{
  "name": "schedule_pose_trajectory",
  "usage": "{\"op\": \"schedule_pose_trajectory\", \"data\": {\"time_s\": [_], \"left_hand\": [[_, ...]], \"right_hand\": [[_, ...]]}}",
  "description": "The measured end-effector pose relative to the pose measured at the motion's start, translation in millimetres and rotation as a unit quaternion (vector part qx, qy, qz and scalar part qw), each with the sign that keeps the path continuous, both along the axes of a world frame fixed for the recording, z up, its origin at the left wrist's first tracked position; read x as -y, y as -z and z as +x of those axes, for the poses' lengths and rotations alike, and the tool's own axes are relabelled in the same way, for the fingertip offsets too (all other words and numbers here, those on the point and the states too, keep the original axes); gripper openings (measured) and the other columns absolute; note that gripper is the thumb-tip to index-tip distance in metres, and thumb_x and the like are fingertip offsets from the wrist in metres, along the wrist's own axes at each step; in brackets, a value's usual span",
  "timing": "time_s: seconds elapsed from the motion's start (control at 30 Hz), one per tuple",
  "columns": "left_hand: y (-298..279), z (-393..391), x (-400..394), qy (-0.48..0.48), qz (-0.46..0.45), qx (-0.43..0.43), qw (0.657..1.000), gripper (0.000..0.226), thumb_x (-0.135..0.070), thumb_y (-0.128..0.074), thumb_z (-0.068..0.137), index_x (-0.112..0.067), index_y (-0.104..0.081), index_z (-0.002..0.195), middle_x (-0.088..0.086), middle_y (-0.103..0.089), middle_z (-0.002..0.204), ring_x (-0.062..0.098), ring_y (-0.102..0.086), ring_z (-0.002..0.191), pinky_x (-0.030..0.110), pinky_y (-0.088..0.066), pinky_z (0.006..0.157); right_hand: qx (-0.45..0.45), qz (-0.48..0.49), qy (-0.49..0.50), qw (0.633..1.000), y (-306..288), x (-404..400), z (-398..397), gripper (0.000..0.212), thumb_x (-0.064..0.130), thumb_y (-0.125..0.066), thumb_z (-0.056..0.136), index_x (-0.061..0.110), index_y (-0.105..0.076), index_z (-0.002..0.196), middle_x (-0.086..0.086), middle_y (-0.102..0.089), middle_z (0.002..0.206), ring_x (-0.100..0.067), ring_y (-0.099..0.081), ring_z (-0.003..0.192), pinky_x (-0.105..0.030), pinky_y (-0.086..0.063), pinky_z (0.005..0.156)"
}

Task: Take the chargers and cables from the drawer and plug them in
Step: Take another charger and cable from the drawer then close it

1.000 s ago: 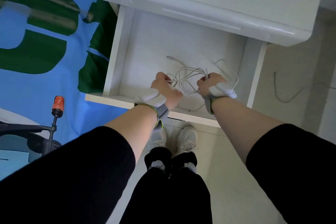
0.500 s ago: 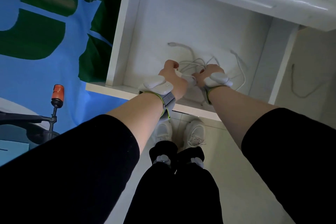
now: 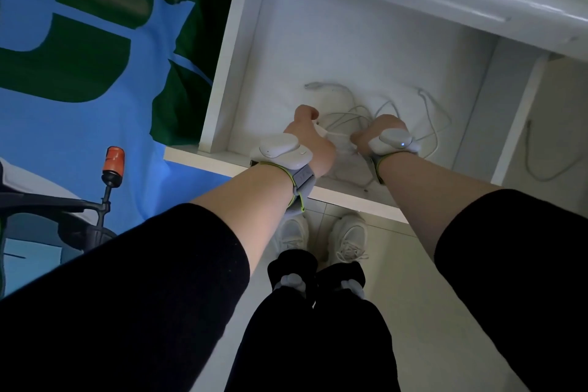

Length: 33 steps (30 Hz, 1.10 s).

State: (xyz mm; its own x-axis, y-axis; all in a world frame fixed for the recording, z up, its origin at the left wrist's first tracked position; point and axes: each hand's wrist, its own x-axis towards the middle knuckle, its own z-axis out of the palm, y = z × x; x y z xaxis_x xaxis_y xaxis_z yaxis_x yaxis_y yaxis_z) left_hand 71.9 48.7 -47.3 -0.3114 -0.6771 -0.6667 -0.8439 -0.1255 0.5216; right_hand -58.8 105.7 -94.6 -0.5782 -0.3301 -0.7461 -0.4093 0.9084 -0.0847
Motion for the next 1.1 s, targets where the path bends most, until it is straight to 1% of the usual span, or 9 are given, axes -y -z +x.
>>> {"op": "schedule_pose_trajectory", "data": {"time_s": [0.17, 0.23, 0.33, 0.47, 0.6, 0.7, 0.83, 0.97, 1.1], "left_hand": [[-1, 7, 1, -0.013, -0.029, -0.013, 0.999, 0.051, -0.015, -0.055, 0.081, -0.018, -0.043, 0.13, -0.006, -0.047, 0.08, 0.019, -0.051, 0.069, 0.027, -0.04, 0.067], [-4, 11, 1, -0.011, -0.026, -0.019, 0.999, 0.054, -0.014, -0.054, 0.08, -0.022, -0.041, 0.132, -0.005, -0.048, 0.085, 0.011, -0.049, 0.061, 0.025, -0.04, 0.064], [-11, 14, -1, -0.012, -0.023, -0.028, 0.999, 0.058, -0.014, -0.053, 0.079, -0.026, -0.038, 0.134, -0.016, -0.044, 0.074, 0.0, -0.046, 0.059, 0.023, -0.039, 0.065], [-21, 17, -9, -0.04, -0.031, -0.034, 0.998, 0.059, -0.013, -0.053, 0.076, -0.028, -0.041, 0.131, -0.023, -0.041, 0.072, -0.002, -0.047, 0.058, 0.013, -0.034, 0.051], [-34, 26, -17, -0.037, -0.037, -0.043, 0.998, 0.061, -0.016, -0.051, 0.075, -0.03, -0.039, 0.133, -0.024, -0.043, 0.072, -0.003, -0.046, 0.058, 0.008, -0.032, 0.049], [-48, 34, -29, -0.036, -0.026, -0.054, 0.998, 0.064, -0.014, -0.053, 0.08, -0.03, -0.034, 0.139, -0.018, -0.04, 0.074, 0.0, -0.044, 0.059, 0.01, -0.035, 0.047], [-58, 45, -49, -0.05, -0.032, -0.067, 0.996, 0.064, -0.011, -0.053, 0.082, -0.029, -0.034, 0.14, -0.013, -0.047, 0.086, -0.003, -0.044, 0.063, 0.012, -0.038, 0.061], [-70, 55, -78, -0.052, -0.073, -0.087, 0.992, 0.065, -0.008, -0.055, 0.08, -0.026, -0.038, 0.14, -0.019, -0.041, 0.073, -0.004, -0.04, 0.055, -0.004, -0.034, 0.047], [-80, 65, -107, -0.073, -0.081, -0.052, 0.993, 0.065, -0.016, -0.054, 0.076, -0.034, -0.04, 0.137, -0.022, -0.042, 0.07, -0.001, -0.043, 0.055, 0.0, -0.035, 0.045]], "right_hand": [[0.041, -0.019, 0.073, 0.996, -29, -8, -7, 0.023, 0.036, -0.056, 0.077, 0.013, -0.051, 0.075, -0.003, -0.053, 0.072, -0.022, -0.052, 0.063, -0.028, -0.038, 0.06], [0.032, -0.06, 0.097, 0.993, -41, -17, -6, 0.025, 0.041, -0.053, 0.074, 0.017, -0.053, 0.082, 0.001, -0.053, 0.073, -0.018, -0.051, 0.062, -0.03, -0.04, 0.06], [0.023, -0.109, 0.137, 0.984, -62, -30, -3, 0.028, 0.049, -0.05, 0.064, 0.024, -0.053, 0.077, 0.004, -0.059, 0.073, -0.018, -0.055, 0.061, -0.03, -0.042, 0.057], [0.043, -0.203, 0.223, 0.953, -83, -43, 6, 0.027, 0.043, -0.052, 0.062, 0.022, -0.056, 0.078, 0.004, -0.068, 0.075, -0.02, -0.058, 0.062, -0.029, -0.042, 0.052], [0.027, -0.292, 0.284, 0.913, -110, -58, 21, 0.014, 0.032, -0.054, 0.069, 0.023, -0.054, 0.079, 0.007, -0.067, 0.07, -0.012, -0.056, 0.06, -0.027, -0.041, 0.053], [0.028, -0.322, 0.305, 0.896, -135, -77, 33, 0.014, 0.03, -0.052, 0.071, 0.02, -0.053, 0.081, -0.001, -0.064, 0.07, -0.008, -0.053, 0.053, -0.027, -0.042, 0.052], [0.034, -0.364, 0.323, 0.873, -156, -98, 48, 0.013, 0.02, -0.053, 0.075, 0.009, -0.05, 0.08, -0.007, -0.055, 0.065, -0.001, -0.047, 0.041, -0.015, -0.04, 0.041], [0.051, -0.386, 0.321, 0.863, -175, -127, 62, 0.011, 0.022, -0.056, 0.077, 0.019, -0.047, 0.072, -0.005, -0.054, 0.059, -0.005, -0.046, 0.042, -0.016, -0.04, 0.04], [0.051, -0.382, 0.303, 0.872, -184, -163, 77, 0.009, 0.031, -0.059, 0.072, 0.027, -0.052, 0.069, 0.003, -0.057, 0.049, -0.012, -0.05, 0.046, -0.021, -0.043, 0.043]]}}
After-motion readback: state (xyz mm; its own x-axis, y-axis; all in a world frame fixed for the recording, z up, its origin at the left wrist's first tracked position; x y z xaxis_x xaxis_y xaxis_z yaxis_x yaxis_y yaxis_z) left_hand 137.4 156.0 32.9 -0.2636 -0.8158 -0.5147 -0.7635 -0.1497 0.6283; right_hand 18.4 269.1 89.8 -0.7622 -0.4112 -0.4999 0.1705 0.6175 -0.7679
